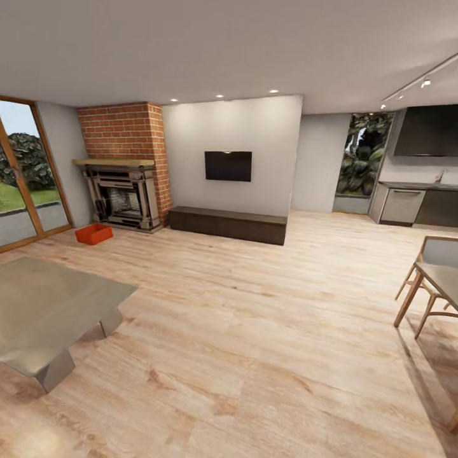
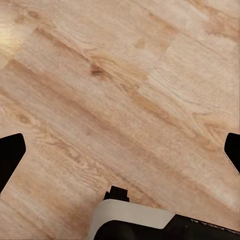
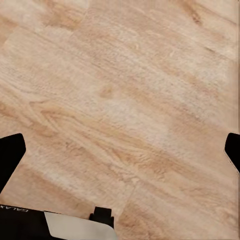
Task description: Move the two storage containers from the living room to the garage. In the garage, place one container on the floor and stack the other container on top of it (either order is fine).
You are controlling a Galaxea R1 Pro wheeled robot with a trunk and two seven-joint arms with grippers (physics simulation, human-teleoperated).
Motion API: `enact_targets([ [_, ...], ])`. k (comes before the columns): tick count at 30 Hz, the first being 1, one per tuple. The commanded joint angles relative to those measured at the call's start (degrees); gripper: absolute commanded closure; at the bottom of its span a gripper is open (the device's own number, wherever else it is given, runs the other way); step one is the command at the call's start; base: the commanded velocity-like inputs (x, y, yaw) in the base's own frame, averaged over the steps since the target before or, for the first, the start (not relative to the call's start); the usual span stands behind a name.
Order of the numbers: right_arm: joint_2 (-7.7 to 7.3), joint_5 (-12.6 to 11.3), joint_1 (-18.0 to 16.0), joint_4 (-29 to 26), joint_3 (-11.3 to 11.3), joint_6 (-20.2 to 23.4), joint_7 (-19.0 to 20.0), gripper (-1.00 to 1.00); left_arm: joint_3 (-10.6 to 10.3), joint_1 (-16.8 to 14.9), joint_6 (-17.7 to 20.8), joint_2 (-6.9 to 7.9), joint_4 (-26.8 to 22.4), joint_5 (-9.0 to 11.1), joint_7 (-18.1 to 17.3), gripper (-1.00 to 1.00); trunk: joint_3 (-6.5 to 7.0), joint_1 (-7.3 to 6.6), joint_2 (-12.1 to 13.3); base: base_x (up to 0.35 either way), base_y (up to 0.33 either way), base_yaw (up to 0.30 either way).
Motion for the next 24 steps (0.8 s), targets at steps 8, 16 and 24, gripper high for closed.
enact_targets([
  [8, 0.0, -0.09, -0.08, 0.22, 0.42, -0.39, 0.0, -1.0, 0.0, -0.1, -0.38, 0.18, 0.28, 0.21, -0.01, -1.0, -0.02, 0.06, -0.04, 0.325, -0.101, 0.0],
  [16, 0.0, -0.09, -0.08, 0.25, 0.42, -0.39, 0.0, -1.0, -0.06, -0.1, -0.37, 0.01, 0.3, 0.21, 0.38, -1.0, -0.02, 0.06, -0.04, 0.325, -0.1, 0.0],
  [24, 0.0, 0.0, -0.08, 0.26, 0.42, -0.38, 0.0, -1.0, -0.06, -0.09, -0.37, -0.19, 0.3, 0.21, 0.52, -1.0, -0.02, 0.06, -0.04, 0.326, -0.1, 0.0],
])
